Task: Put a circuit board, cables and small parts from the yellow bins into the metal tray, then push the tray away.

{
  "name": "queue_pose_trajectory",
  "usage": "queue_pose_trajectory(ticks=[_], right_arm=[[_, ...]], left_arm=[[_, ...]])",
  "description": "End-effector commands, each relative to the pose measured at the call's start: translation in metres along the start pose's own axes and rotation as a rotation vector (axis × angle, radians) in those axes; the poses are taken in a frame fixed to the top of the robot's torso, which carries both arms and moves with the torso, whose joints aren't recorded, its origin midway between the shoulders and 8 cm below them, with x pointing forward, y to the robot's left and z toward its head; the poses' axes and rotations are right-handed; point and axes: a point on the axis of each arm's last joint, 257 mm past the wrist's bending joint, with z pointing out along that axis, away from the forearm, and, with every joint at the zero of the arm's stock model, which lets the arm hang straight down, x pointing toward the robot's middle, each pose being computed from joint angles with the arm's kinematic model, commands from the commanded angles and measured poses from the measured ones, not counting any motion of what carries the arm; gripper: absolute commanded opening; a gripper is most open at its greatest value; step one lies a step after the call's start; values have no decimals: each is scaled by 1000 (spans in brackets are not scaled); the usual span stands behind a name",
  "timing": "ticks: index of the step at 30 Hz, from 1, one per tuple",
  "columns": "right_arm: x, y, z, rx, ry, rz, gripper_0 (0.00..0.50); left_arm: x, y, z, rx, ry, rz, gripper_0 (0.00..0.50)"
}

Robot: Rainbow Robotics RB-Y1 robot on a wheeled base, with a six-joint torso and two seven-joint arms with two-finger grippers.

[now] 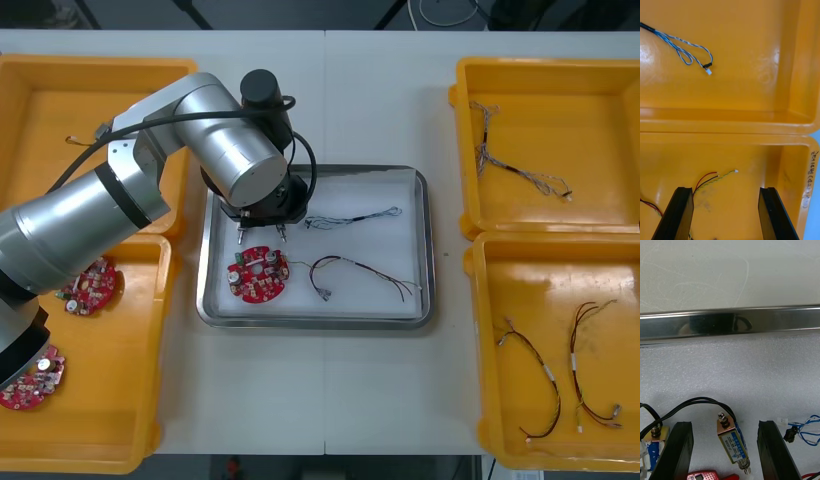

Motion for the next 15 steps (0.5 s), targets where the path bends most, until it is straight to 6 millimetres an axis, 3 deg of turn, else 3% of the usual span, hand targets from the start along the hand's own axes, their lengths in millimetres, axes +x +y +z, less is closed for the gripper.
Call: queue_pose_trajectory(ticks=[1, 7, 13, 15], right_arm=[[16, -20, -14, 49, -10, 41, 500], [27, -15, -11, 32, -5, 74, 500], [33, -7, -9, 5, -9, 106, 500], [37, -4, -8, -4, -8, 110, 500]], left_arm=[[-20, -22, -37, 16, -49, -20, 500], [-25, -12, -76, 1, -52, -26, 500], [-29, 13, -110, -9, -37, -50, 500], [-27, 31, -122, -26, -26, -30, 500]])
